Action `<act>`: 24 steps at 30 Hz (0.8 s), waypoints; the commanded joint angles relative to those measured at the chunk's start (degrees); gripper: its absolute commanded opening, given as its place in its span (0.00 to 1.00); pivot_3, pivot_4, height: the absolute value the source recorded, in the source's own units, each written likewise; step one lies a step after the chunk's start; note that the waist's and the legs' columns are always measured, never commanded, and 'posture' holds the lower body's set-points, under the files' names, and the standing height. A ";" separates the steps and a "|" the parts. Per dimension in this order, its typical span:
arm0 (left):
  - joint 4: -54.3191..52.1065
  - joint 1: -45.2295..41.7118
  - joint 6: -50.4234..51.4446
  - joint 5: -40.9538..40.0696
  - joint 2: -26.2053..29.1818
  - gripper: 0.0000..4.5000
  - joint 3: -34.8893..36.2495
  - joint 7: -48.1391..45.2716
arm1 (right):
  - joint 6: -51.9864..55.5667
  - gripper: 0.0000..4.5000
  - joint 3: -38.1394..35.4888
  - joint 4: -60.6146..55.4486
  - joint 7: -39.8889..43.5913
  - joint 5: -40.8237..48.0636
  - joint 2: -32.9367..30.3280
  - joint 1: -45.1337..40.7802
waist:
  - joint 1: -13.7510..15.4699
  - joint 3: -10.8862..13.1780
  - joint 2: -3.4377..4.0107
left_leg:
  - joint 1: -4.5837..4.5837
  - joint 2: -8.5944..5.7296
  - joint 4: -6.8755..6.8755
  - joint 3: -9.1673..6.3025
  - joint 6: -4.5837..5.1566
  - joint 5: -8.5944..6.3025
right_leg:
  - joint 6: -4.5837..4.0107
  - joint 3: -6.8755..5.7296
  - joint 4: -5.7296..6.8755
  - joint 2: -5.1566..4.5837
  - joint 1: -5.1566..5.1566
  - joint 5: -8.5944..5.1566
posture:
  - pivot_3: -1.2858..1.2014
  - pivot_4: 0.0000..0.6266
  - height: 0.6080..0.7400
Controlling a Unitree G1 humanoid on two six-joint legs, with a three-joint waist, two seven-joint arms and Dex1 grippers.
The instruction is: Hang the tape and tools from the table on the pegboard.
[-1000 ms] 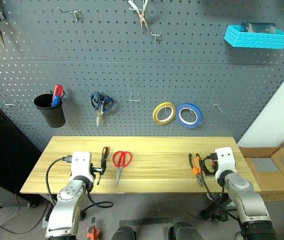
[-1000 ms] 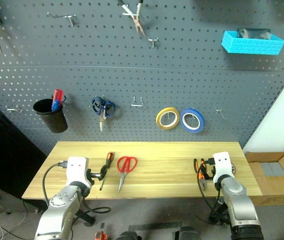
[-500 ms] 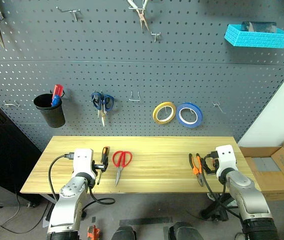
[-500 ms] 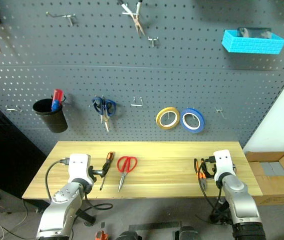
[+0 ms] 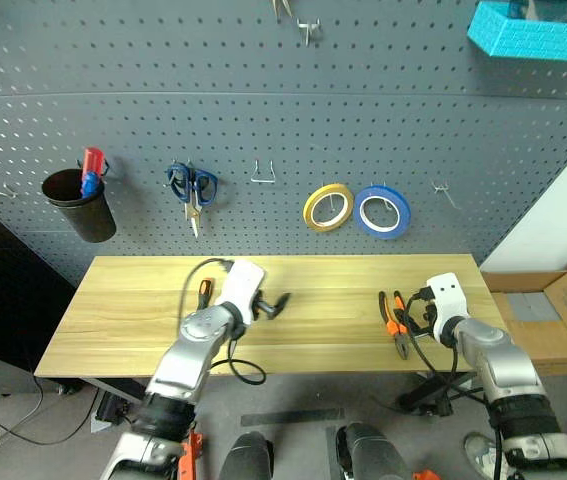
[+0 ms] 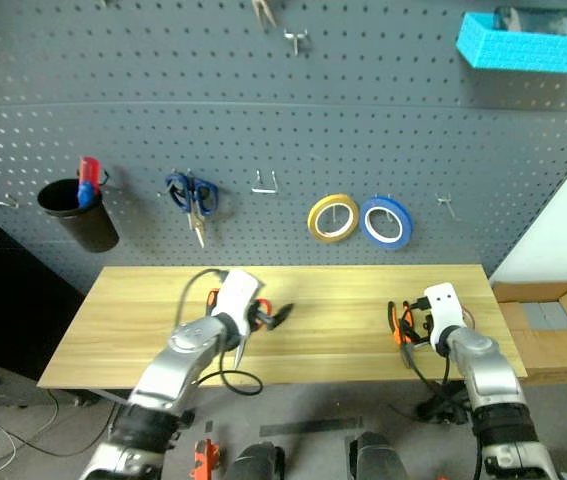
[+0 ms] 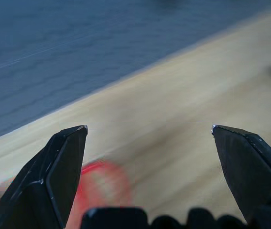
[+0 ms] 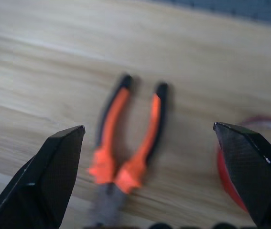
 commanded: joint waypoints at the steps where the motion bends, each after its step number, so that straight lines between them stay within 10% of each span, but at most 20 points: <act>1: 3.85 -4.50 -5.01 -0.07 -1.94 1.00 -5.35 -8.28 | -1.80 1.00 -2.77 6.01 -0.41 0.11 -1.87 -3.32 | -0.30 1.03 -0.04 | -0.02 0.00 -0.02 0.00 0.04 -0.02 | 0.01 0.01 -0.01 0.00 -0.03 -0.01 | 0.50 0.43 1.00; 24: 27.36 -20.85 -20.25 3.94 -13.26 1.00 -9.01 -16.78 | -8.39 0.91 -2.89 28.22 5.28 -0.29 -5.11 -14.91 | -3.08 8.21 -0.60 | -0.93 -0.07 0.15 0.08 0.31 -0.19 | 0.71 0.22 0.08 -0.06 -0.82 0.13 | 0.48 0.63 1.00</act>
